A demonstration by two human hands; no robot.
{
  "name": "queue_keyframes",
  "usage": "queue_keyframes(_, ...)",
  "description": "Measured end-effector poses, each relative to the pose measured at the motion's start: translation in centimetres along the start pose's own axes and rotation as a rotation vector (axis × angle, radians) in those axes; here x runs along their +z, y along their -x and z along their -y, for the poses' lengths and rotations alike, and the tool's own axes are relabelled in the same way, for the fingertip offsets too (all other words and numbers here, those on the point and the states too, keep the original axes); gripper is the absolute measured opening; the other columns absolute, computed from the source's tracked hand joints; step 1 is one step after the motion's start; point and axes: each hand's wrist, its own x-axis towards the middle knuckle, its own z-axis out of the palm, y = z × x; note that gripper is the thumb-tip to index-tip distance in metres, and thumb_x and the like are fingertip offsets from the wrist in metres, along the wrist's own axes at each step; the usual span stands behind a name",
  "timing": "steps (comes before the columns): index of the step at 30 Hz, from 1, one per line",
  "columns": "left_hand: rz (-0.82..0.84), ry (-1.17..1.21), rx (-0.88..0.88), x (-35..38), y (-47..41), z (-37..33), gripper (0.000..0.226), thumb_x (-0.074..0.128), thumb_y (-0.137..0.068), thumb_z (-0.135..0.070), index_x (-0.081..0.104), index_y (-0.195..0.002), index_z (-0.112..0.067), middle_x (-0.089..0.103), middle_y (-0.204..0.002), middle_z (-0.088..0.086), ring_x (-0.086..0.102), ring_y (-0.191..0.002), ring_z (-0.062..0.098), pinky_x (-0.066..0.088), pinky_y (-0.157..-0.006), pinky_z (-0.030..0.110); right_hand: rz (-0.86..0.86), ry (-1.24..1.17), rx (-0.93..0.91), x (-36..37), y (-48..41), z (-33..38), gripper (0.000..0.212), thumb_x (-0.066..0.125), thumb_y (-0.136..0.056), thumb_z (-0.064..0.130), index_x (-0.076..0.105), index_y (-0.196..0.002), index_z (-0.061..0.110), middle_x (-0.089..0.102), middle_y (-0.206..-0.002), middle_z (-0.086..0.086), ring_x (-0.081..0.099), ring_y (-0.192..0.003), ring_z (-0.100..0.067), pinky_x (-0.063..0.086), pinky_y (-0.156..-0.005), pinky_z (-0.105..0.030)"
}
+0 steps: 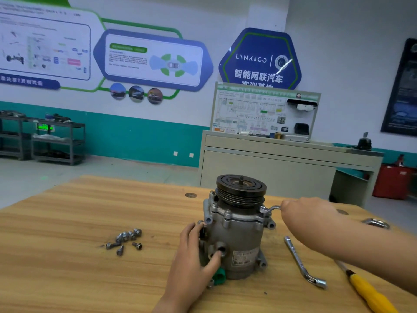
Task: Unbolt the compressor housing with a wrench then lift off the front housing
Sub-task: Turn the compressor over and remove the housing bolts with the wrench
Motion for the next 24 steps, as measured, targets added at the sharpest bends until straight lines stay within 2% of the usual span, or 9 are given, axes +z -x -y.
queue_keyframes(3,0.011,0.001,-0.015,0.1,0.0,0.1,0.072,0.062,-0.082,-0.045,0.023,-0.142,-0.032,0.015,-0.146,-0.016,0.025,-0.123,-0.006,0.024,-0.102,0.015,-0.083,0.021,-0.019,1.0,-1.3,-0.7,0.035,0.043,-0.092,0.000,0.041,-0.127,0.007,0.058,-0.115,-0.005,0.058,-0.103,-0.025,0.044,-0.072,-0.028)
queue_keyframes(6,0.011,0.007,-0.020,0.1,0.0,0.1,0.071,0.063,-0.082,-0.043,0.025,-0.141,-0.032,0.017,-0.145,-0.015,0.026,-0.124,-0.005,0.025,-0.102,0.016,-0.202,0.029,-0.048,2.1,-2.6,-0.8,0.033,0.042,-0.092,0.002,0.040,-0.124,0.009,0.060,-0.115,-0.004,0.059,-0.104,-0.023,0.038,-0.068,-0.028)
queue_keyframes(9,0.001,0.015,-0.022,0.1,0.1,0.1,0.069,0.065,-0.081,-0.040,0.029,-0.139,-0.030,0.021,-0.144,-0.014,0.027,-0.124,-0.005,0.023,-0.100,0.013,-0.346,0.002,-0.072,3.8,-3.9,-0.7,0.028,0.042,-0.092,0.005,0.041,-0.120,0.011,0.058,-0.116,-0.005,0.056,-0.107,-0.024,0.040,-0.083,-0.029)
queue_keyframes(11,0.011,0.027,-0.033,0.0,0.1,0.0,0.067,0.066,-0.081,-0.038,0.031,-0.137,-0.031,0.023,-0.143,-0.012,0.033,-0.125,0.000,0.027,-0.101,0.016,-0.419,-0.028,-0.082,4.5,-4.5,-0.6,0.028,0.040,-0.092,0.005,0.041,-0.119,0.012,0.056,-0.120,-0.006,0.052,-0.111,-0.024,0.035,-0.094,-0.030)
queue_keyframes(14,0.023,0.035,-0.041,-0.1,0.1,-0.1,0.068,0.067,-0.080,-0.036,0.032,-0.138,-0.029,0.025,-0.142,-0.011,0.039,-0.120,0.002,0.031,-0.098,0.016,-0.484,-0.096,-0.095,5.0,-5.4,-0.4,0.031,0.038,-0.092,0.004,0.041,-0.121,0.013,0.054,-0.124,-0.005,0.050,-0.116,-0.021,0.032,-0.097,-0.029)
queue_keyframes(17,0.025,0.021,-0.053,-0.2,0.0,-0.2,0.069,0.067,-0.080,-0.036,0.032,-0.139,-0.027,0.026,-0.140,-0.013,0.039,-0.118,0.000,0.030,-0.096,0.014,-0.540,-0.249,-0.023,4.7,-5.2,-0.7,0.024,0.035,-0.097,0.012,0.044,-0.118,0.013,0.062,-0.109,-0.005,0.058,-0.101,-0.024,0.039,-0.079,-0.029)
queue_keyframes(19,0.021,0.027,-0.057,-0.2,0.0,-0.2,0.068,0.068,-0.080,-0.034,0.034,-0.139,-0.026,0.027,-0.140,-0.012,0.040,-0.119,0.003,0.032,-0.097,0.017,-0.633,-0.530,0.079,4.4,-4.6,-1.4,0.023,0.031,-0.100,0.021,0.047,-0.113,0.011,0.062,-0.084,-0.007,0.060,-0.079,-0.028,0.041,-0.063,-0.034)
queue_keyframes(21,0.024,0.029,-0.062,-0.1,0.0,-0.2,0.068,0.069,-0.080,-0.032,0.034,-0.138,-0.025,0.028,-0.139,-0.012,0.040,-0.120,0.004,0.032,-0.098,0.018,-0.644,-0.739,0.113,4.4,-3.2,-1.9,0.022,0.031,-0.100,0.025,0.047,-0.107,0.011,0.055,-0.069,-0.004,0.057,-0.067,-0.028,0.043,-0.057,-0.036)
queue_keyframes(24,0.023,0.020,-0.056,-0.2,0.0,0.0,0.068,0.069,-0.080,-0.031,0.035,-0.138,-0.023,0.029,-0.139,-0.009,0.040,-0.122,0.006,0.032,-0.101,0.019,-0.470,-0.610,0.117,5.0,-0.5,-2.1,0.014,0.037,-0.096,0.020,0.050,-0.101,0.019,0.048,-0.066,0.003,0.055,-0.068,-0.023,0.041,-0.052,-0.031)
